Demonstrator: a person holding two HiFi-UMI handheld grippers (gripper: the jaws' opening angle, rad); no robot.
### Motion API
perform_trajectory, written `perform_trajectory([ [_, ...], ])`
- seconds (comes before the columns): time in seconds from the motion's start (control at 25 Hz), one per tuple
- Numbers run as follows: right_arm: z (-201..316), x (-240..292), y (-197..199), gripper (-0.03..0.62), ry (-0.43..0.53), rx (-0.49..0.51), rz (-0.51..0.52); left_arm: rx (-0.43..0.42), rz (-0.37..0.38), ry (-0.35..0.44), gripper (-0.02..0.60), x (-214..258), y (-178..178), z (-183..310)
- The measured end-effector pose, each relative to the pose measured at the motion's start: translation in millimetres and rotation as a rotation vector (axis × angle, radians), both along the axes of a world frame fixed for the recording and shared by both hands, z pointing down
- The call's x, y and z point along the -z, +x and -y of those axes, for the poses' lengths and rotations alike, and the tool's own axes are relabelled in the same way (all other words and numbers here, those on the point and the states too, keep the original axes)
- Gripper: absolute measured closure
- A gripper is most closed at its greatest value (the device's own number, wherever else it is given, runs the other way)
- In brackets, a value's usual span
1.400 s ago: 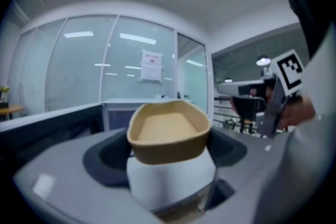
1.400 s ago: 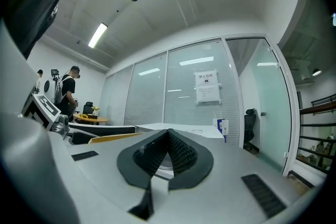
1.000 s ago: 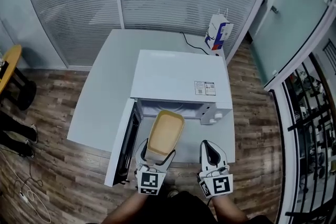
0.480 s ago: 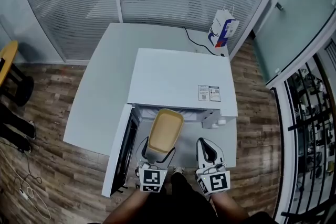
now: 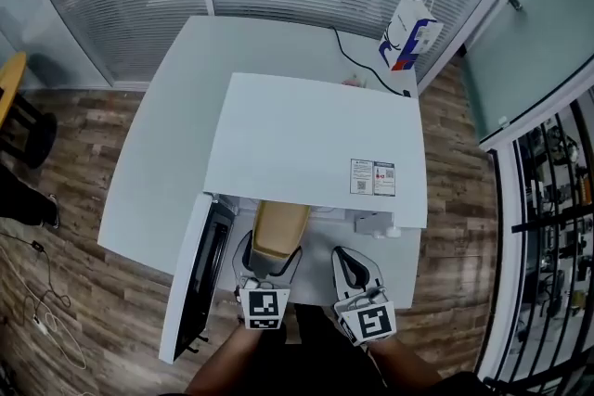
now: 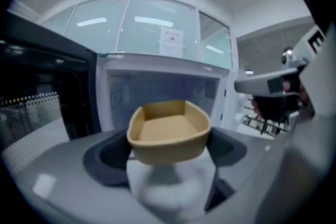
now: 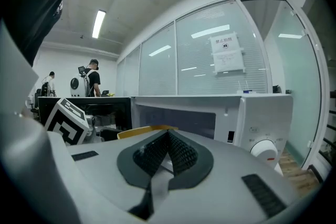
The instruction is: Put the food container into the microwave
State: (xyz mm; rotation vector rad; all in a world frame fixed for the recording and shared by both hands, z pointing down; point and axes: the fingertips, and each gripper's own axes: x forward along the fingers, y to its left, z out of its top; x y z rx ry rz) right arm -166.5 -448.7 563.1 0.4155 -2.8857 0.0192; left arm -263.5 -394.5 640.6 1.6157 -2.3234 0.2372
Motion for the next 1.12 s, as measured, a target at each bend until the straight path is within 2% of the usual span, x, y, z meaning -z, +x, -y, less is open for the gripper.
perform_trajectory([
  [0.44, 28.3, -39.7, -15.7, 0.595, -0.074, 0.037, -0.03, 0.053, 0.071, -0.053, 0.126, -26.3, -33.6, 61.6],
  [0.72, 44.3, -49.0, -13.9, 0.595, -0.085, 0.035, -0.042, 0.085, 0.043, -0.076, 0.123, -41.6, -38.6, 85.7],
  [0.84, 49.2, -47.8, -15.2, 0.595, -0.084, 0.028, -0.026, 0.111, 0.031, -0.083, 0.101, -48.0, -39.9, 92.7],
  [0.96, 51.6, -47.1, -14.2, 0.595, -0.08, 0.023, -0.036, 0.13, -0.006, -0.106, 0.044, -55.2, -42.5, 93.3],
  [1.12, 48.6, -42.9, -12.0, 0.595, -0.068, 0.021, -0.031, 0.123, -0.022, -0.097, 0.04, -48.0, -37.0, 81.0],
])
